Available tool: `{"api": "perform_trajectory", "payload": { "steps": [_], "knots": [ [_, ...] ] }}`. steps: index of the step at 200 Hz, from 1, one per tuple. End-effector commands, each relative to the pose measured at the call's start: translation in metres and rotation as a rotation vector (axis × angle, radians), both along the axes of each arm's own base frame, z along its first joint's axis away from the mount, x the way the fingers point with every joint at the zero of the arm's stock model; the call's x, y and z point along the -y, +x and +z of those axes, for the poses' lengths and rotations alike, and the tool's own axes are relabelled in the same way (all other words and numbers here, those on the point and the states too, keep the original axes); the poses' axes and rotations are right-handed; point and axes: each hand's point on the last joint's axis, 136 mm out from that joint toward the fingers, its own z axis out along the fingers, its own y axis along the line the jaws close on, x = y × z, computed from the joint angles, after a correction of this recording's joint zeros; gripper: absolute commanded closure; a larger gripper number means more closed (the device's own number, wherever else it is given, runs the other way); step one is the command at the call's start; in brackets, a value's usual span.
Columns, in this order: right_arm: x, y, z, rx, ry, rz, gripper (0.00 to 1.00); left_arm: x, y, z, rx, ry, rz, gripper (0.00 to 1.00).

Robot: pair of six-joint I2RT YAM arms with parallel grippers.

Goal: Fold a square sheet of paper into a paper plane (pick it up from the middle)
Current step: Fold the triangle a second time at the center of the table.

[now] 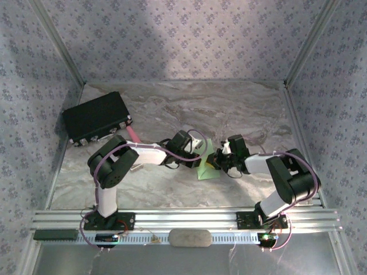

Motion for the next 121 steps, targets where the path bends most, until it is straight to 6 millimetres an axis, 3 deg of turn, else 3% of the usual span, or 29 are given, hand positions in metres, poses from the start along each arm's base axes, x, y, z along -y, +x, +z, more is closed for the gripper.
{"api": "perform_trajectory", "payload": {
  "steps": [1, 35, 78, 95, 121],
  "knots": [
    [0.010, 0.010, 0.009, 0.020, -0.068, -0.002, 0.93, -0.012, -0.005, -0.017, -0.039, 0.047, 0.005, 1.00],
    [0.019, 0.010, -0.007, -0.023, -0.075, -0.018, 0.95, -0.012, -0.005, -0.016, -0.041, 0.043, 0.001, 1.00],
    [0.035, -0.004, -0.039, -0.117, -0.151, -0.056, 0.95, -0.014, -0.006, -0.019, -0.044, 0.046, 0.002, 1.00],
    [0.034, 0.000, -0.034, -0.115, -0.127, -0.057, 0.95, -0.015, -0.006, -0.019, -0.045, 0.048, 0.002, 1.00],
    [0.028, 0.018, -0.004, -0.045, -0.055, -0.045, 0.95, -0.017, -0.006, -0.020, -0.048, 0.051, 0.002, 1.00]
  ]
}}
